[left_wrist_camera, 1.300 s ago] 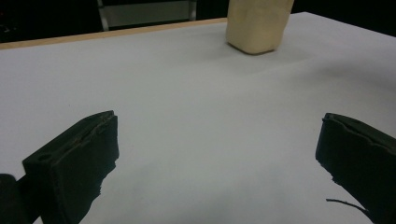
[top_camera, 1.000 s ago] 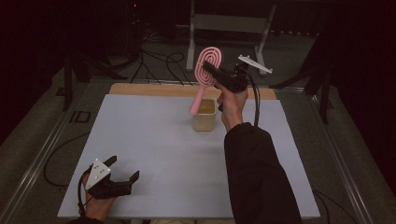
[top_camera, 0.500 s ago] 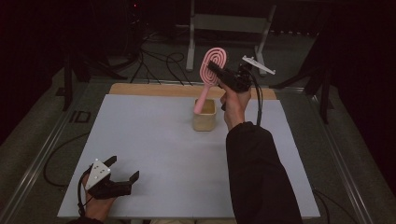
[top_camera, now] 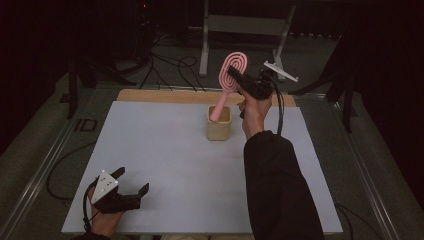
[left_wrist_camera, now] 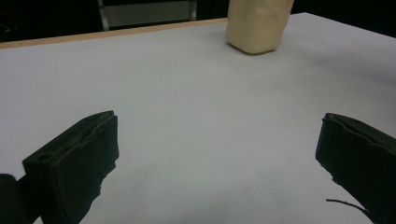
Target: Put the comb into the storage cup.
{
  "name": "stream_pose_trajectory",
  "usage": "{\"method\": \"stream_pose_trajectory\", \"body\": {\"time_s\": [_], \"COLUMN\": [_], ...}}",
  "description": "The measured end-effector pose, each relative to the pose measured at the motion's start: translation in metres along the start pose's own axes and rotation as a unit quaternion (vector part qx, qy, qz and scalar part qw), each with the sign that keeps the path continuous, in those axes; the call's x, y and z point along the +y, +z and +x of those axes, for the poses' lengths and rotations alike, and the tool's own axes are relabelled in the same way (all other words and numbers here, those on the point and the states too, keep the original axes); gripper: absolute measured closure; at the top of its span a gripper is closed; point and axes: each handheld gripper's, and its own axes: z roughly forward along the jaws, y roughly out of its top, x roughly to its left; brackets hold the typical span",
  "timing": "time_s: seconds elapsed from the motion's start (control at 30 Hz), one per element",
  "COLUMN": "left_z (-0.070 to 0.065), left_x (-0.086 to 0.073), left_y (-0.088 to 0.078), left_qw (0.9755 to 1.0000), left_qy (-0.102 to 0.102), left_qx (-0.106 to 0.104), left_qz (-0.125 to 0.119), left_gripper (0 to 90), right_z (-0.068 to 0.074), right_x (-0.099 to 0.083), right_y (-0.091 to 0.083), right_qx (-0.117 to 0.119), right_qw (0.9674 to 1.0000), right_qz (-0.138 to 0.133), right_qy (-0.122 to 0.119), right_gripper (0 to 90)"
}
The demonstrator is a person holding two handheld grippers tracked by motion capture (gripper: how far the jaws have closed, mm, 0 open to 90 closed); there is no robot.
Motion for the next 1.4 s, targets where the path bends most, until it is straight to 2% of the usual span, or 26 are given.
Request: {"method": "stream_pose_trajectory", "body": {"time_s": [0.33, 0.77, 1.4], "left_z": [0.000, 0.000, -0.001], "left_x": [0.000, 0.000, 0.000], "left_y": [0.000, 0.000, -0.001], "left_qw": [1.0000, 1.0000, 1.0000], "left_qy": [-0.002, -0.001, 0.000], "left_qx": [-0.001, -0.001, 0.000], "left_qz": [0.000, 0.000, -0.003], "left_gripper": [0.0, 0.0, 0.0], "right_z": [-0.005, -0.012, -0.016], "right_x": [-0.002, -0.004, -0.013], "right_y": [0.000, -0.001, 0.005], "right_qx": [-0.012, -0.035, -0.047], "right_qw": [0.9999, 0.9992, 0.9986], "right_qz": [-0.002, -0.018, -0.018], "right_qy": [0.000, 0.011, 0.012], "right_gripper": [63.9, 63.9, 63.9]}}
